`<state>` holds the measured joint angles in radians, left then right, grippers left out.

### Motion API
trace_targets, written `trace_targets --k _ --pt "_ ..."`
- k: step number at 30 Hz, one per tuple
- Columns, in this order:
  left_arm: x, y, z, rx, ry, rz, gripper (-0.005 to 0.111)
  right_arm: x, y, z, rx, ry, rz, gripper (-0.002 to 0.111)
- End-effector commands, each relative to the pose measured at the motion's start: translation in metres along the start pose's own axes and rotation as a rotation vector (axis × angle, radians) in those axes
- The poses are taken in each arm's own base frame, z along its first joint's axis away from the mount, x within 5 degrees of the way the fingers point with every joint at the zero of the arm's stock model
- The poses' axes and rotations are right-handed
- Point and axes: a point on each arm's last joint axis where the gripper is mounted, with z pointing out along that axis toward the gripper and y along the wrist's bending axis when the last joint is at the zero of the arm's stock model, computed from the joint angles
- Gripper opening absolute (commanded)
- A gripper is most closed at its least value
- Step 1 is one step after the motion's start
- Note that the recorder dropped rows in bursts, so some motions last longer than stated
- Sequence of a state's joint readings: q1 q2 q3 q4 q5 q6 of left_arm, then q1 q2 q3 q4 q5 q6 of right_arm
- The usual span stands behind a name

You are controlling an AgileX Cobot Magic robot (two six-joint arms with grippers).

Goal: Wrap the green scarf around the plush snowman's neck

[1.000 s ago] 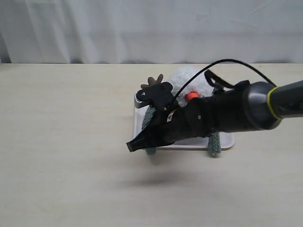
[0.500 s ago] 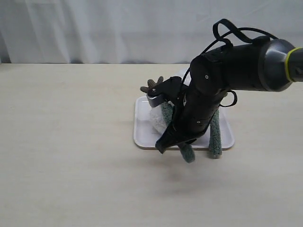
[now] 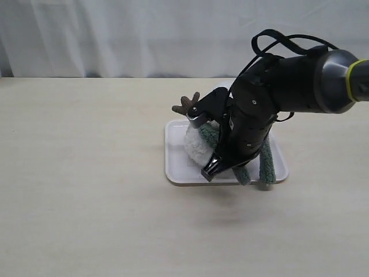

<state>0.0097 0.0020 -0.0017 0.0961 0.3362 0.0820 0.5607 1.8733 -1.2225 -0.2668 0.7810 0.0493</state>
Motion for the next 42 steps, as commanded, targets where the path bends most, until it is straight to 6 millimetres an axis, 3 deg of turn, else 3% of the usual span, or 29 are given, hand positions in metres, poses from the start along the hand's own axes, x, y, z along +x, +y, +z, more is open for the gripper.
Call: trace_targets --k 1,11,17,21,28,35,38,42 --pt "-0.001 0.0 0.0 -0.001 -0.013 -0.002 0.0 0.004 0.0 0.014 0.004 0.054 -0.002 0.004" --pt "-0.001 0.0 0.0 -0.001 -0.013 -0.002 0.0 0.006 0.001 0.02 0.01 0.095 -0.026 0.006" --pt "-0.001 0.0 0.0 -0.001 -0.013 -0.002 0.0 0.01 -0.001 0.013 0.015 0.122 -0.022 0.034" --pt "-0.001 0.0 0.0 -0.002 -0.013 -0.001 0.0 0.017 -0.002 -0.001 0.009 0.175 -0.008 0.05" --pt "-0.001 0.0 0.0 -0.002 -0.013 -0.001 0.0 0.031 -0.006 -0.034 -0.009 0.264 0.01 0.052" --pt "-0.001 0.0 0.0 -0.002 -0.013 -0.001 0.0 0.031 -0.02 -0.071 0.036 0.012 0.164 0.052" --pt "-0.001 0.0 0.0 -0.002 -0.013 -0.001 0.0 0.041 -0.035 -0.066 0.05 -0.048 0.277 0.052" --pt "-0.001 0.0 0.0 -0.002 -0.013 -0.001 0.0 0.056 -0.051 -0.039 0.03 -0.068 0.363 0.052"
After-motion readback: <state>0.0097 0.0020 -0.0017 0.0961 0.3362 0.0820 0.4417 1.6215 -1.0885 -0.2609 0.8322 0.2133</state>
